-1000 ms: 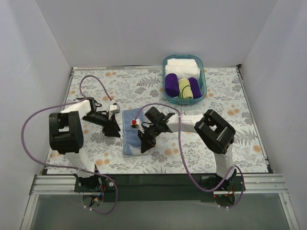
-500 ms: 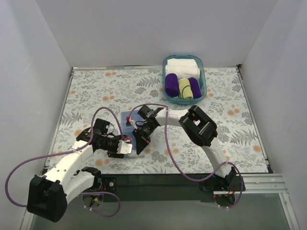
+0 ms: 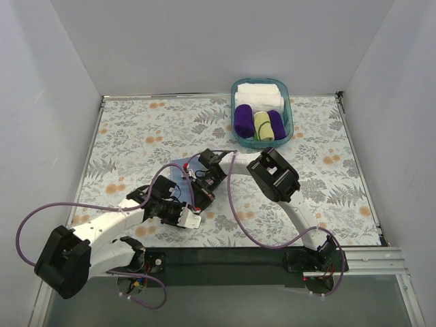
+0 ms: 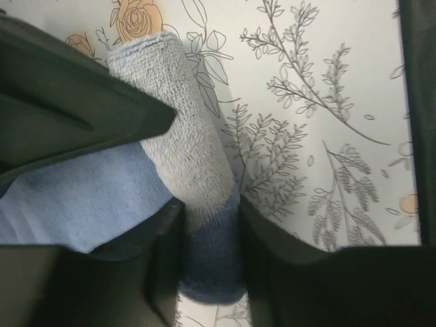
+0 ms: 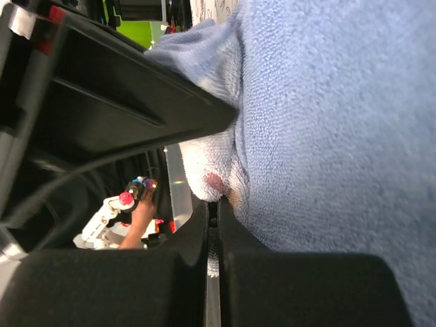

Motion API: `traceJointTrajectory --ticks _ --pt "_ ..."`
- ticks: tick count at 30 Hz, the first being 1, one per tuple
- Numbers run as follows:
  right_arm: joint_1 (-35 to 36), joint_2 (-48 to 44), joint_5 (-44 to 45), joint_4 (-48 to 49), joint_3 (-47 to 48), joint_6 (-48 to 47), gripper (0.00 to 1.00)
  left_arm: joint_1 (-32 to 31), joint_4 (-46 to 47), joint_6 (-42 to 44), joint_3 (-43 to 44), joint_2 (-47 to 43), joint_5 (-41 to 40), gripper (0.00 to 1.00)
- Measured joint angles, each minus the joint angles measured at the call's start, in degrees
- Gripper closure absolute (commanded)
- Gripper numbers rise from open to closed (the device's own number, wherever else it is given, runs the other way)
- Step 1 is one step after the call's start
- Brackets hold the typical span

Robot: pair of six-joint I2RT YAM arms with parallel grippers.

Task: Roll the towels
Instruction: Roll the towel

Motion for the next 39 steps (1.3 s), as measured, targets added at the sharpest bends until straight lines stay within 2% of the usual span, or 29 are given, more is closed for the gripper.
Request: traceJointTrajectory --ticks 1,2,4,8,9,11,15,17,22,25,29,34,39 --pt "-0.09 0.28 -0.13 -0.24 0.37 0.46 0.99 -0.5 0.96 -0.26 -0.55 1.14 -1.07 0.8" --pt "-0.15 0.57 -0.15 -0.57 0.81 0.83 0.99 -0.85 2.23 -0.52 -0.68 2.34 -1.77 0.91" --pt "-0.39 0.92 0.04 -1.22 1.44 1.33 0.98 -0.96 2.8 -0.83 -0.28 3.28 -2.21 1.0" --pt "-1.68 0.59 1.38 -1.77 1.9 2.03 0.78 -0.94 2.82 -0.87 0.9 5.46 -2.4 1.0" --pt "-2.03 0.22 1.9 -1.9 1.9 2.19 0.68 -0.33 2.69 -0.5 1.68 6.6 -2.14 1.0" --pt "-3.26 -1.57 3.85 -1.97 1.9 2.34 0.63 0.94 1.07 0.31 4.22 10.45 -0.57 1.0" --pt "-8.13 -7.8 13.88 0.09 0.96 0.48 0.58 5.9 -6.43 2.84 11.87 20.87 5.79 1.0" --pt "-10.8 -12.22 17.75 1.36 -1.07 -0.37 0.57 8.96 -10.86 4.24 15.72 26.32 10.01 1.0" --pt "-14.4 -24.68 25.97 5.44 -8.96 -4.04 0.45 15.15 -20.22 6.86 23.04 37.9 18.18 1.0" --pt "-12.98 -31.58 31.12 8.02 -14.34 -8.0 0.44 17.49 -25.59 7.93 26.97 44.0 21.29 1.0" --pt "-8.33 -36.46 38.29 10.43 -18.62 -14.88 0.39 19.43 -32.39 8.92 31.74 51.32 23.71 1.0" --pt "1.16 -39.43 44.98 16.39 -23.8 -24.39 0.41 20.72 -38.01 9.46 34.97 56.85 25.07 1.0" --pt "8.76 -39.78 46.03 20.85 -27.23 -31.54 0.44 20.96 -40.81 9.79 36.7 59.47 25.14 0.98"
